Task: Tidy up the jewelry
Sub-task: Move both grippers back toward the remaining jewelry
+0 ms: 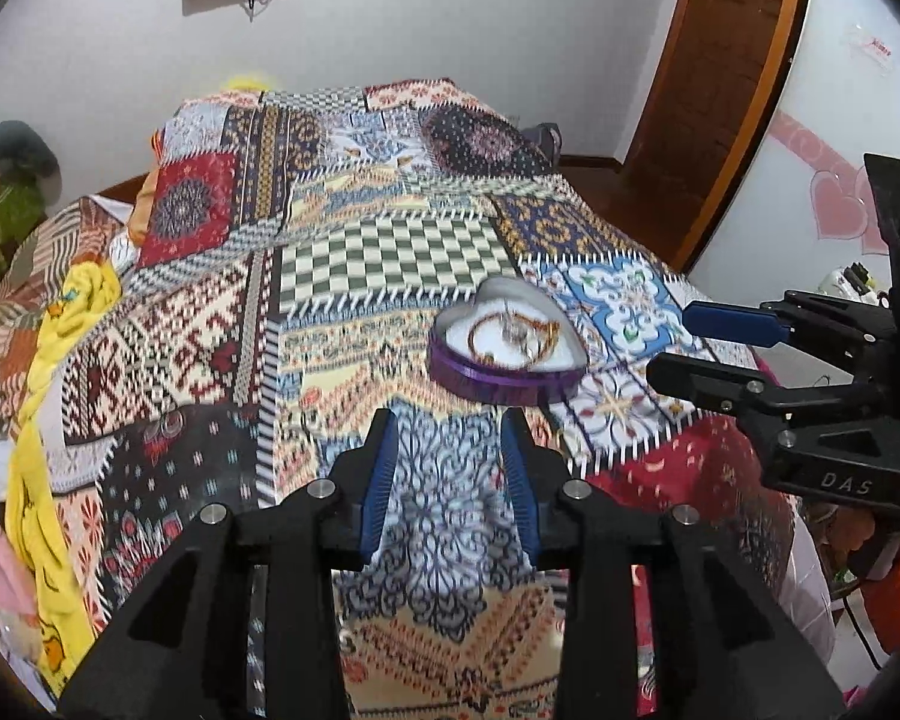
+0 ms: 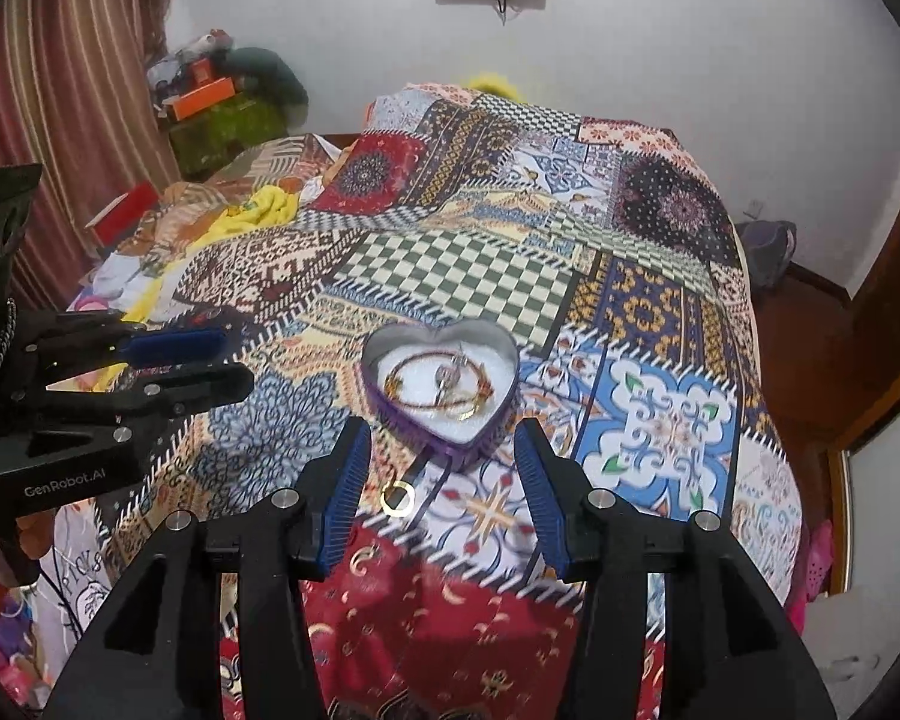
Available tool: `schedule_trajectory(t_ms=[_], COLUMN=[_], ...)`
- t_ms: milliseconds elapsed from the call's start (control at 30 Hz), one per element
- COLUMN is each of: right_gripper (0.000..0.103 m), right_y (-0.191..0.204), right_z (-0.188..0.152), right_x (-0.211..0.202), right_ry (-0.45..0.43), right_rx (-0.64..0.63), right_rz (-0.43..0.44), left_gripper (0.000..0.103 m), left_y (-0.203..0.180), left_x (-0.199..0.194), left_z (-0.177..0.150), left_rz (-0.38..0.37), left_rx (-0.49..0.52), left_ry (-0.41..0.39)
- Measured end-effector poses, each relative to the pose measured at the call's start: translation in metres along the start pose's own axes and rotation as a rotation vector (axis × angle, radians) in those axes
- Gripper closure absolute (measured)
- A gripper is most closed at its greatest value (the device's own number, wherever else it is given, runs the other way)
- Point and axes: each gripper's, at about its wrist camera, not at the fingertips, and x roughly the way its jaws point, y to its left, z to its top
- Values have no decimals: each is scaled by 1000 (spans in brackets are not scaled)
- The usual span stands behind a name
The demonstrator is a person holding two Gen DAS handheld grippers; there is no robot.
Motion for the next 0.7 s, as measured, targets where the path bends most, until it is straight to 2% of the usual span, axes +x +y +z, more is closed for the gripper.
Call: schedule_trajectory(t_ms=[433,567,700], right_gripper=[57,57,57], right_y=[8,4,1], right_z=[-39,-44,-48], right_x=[16,21,26], right_ry=[88,109,125], right_rx=[40,46,50], right_rz=[2,-6,-15], left_gripper=[68,68,68], left_y=[-7,-14,-21], left_x=[25,34,45], left_z=[-31,-31,-30], left_rz=[-25,-9,-33], left_rx=[3,0,0], left_ry=[105,94,104])
